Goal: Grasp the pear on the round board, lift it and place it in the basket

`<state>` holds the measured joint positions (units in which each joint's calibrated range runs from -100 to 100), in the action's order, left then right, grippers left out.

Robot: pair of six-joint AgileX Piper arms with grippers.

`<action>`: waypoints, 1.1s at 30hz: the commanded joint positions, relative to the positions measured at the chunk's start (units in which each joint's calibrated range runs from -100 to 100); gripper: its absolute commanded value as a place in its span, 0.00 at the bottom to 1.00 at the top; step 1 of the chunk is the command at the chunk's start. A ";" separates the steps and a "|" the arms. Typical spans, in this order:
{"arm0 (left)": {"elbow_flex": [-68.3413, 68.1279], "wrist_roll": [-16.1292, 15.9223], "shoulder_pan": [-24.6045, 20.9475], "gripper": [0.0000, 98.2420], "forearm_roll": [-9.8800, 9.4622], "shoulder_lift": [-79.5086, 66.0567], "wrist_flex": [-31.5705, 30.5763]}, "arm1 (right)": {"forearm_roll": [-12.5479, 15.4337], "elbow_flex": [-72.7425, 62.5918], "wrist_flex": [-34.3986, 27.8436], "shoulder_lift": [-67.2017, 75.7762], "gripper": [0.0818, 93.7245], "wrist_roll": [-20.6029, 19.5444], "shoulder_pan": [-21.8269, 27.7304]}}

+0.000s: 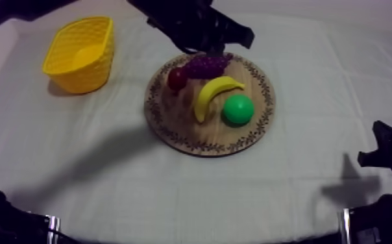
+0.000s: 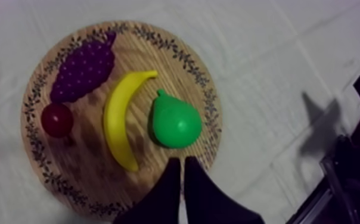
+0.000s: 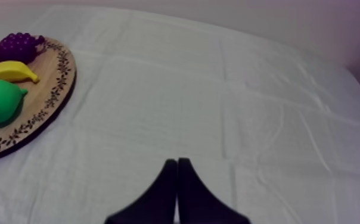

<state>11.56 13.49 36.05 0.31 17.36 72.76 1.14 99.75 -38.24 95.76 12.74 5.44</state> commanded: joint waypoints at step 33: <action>-2.84 -0.53 0.44 0.99 3.23 6.19 1.49 | 0.00 0.03 0.01 -0.01 0.00 -0.01 -0.01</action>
<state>8.15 13.09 36.48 3.44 23.19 74.05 1.14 99.75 -38.24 95.76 12.70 5.44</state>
